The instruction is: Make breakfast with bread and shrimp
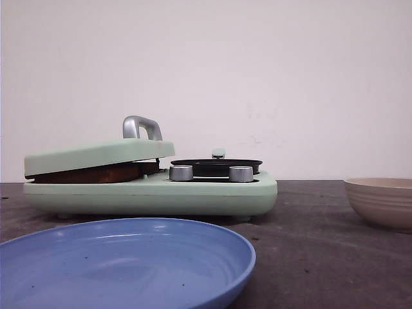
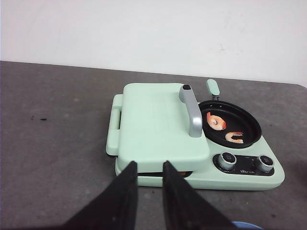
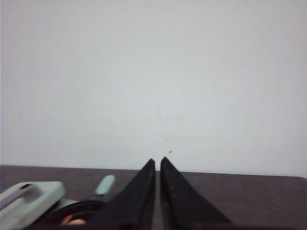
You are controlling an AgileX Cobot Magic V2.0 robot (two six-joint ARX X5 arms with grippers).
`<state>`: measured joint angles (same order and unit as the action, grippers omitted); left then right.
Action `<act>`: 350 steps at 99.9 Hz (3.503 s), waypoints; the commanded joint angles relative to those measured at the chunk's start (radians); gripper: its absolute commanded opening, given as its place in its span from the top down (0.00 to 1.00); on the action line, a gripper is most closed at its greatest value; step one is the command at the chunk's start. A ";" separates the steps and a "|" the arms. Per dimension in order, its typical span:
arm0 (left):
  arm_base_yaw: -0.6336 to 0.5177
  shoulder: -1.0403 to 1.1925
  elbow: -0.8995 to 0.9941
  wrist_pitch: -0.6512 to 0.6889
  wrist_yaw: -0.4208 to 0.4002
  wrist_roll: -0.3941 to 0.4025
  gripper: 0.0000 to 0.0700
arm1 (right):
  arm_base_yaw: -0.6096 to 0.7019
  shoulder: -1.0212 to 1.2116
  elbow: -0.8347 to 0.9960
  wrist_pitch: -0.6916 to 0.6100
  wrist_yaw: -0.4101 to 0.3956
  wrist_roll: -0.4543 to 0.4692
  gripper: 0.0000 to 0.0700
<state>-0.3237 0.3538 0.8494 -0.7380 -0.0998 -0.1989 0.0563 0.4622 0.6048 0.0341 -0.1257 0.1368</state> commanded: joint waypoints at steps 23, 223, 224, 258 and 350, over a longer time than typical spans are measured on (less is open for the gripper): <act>-0.004 0.003 0.013 0.005 -0.002 -0.004 1.00 | -0.031 -0.168 -0.422 0.145 0.163 0.013 0.98; 0.267 -0.104 -0.576 0.622 0.113 0.179 1.00 | -0.032 -0.459 -0.593 -0.189 0.152 -0.099 0.99; 0.269 -0.107 -0.584 0.623 0.110 0.178 1.00 | -0.032 -0.459 -0.593 -0.189 0.152 -0.099 0.99; 0.336 -0.238 -0.736 0.649 0.097 0.174 1.00 | -0.032 -0.459 -0.593 -0.189 0.152 -0.099 0.99; 0.343 -0.351 -0.835 0.551 0.115 0.127 1.00 | -0.032 -0.459 -0.593 -0.192 0.152 -0.099 0.99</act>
<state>0.0227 0.0036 0.0322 -0.1837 0.0200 -0.0849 0.0242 0.0025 0.0158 -0.1677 0.0265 0.0483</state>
